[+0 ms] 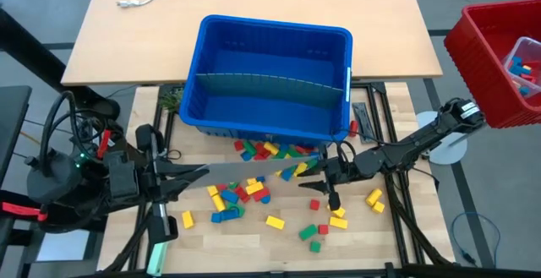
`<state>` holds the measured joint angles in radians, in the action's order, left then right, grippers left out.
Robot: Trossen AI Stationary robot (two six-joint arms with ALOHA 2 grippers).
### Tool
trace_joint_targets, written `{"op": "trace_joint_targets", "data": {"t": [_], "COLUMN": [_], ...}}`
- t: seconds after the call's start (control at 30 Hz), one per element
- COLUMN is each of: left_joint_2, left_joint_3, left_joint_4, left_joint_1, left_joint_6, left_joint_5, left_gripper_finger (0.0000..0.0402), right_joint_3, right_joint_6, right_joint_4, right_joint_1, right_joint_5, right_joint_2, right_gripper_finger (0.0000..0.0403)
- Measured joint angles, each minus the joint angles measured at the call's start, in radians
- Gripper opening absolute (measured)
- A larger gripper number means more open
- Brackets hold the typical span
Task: Sort blocks
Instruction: Assemble the blue bin using gray bin divider
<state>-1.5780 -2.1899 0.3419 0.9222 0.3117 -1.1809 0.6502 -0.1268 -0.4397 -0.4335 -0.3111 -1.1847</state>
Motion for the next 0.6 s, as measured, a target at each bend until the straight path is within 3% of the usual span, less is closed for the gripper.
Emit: {"op": "trace_joint_targets", "data": {"t": [0.6], "left_joint_2": [0.000], "left_joint_3": [0.000], "left_joint_4": [0.000], "left_joint_1": [0.000], "left_joint_6": [0.001], "left_joint_5": [0.008], "left_gripper_finger": [0.0008], "right_joint_3": [0.000], "right_joint_6": [-0.001], "right_joint_4": [0.000], "right_joint_1": [0.003], "right_joint_5": [-0.029], "right_joint_2": [0.000], "right_gripper_finger": [0.0113]}}
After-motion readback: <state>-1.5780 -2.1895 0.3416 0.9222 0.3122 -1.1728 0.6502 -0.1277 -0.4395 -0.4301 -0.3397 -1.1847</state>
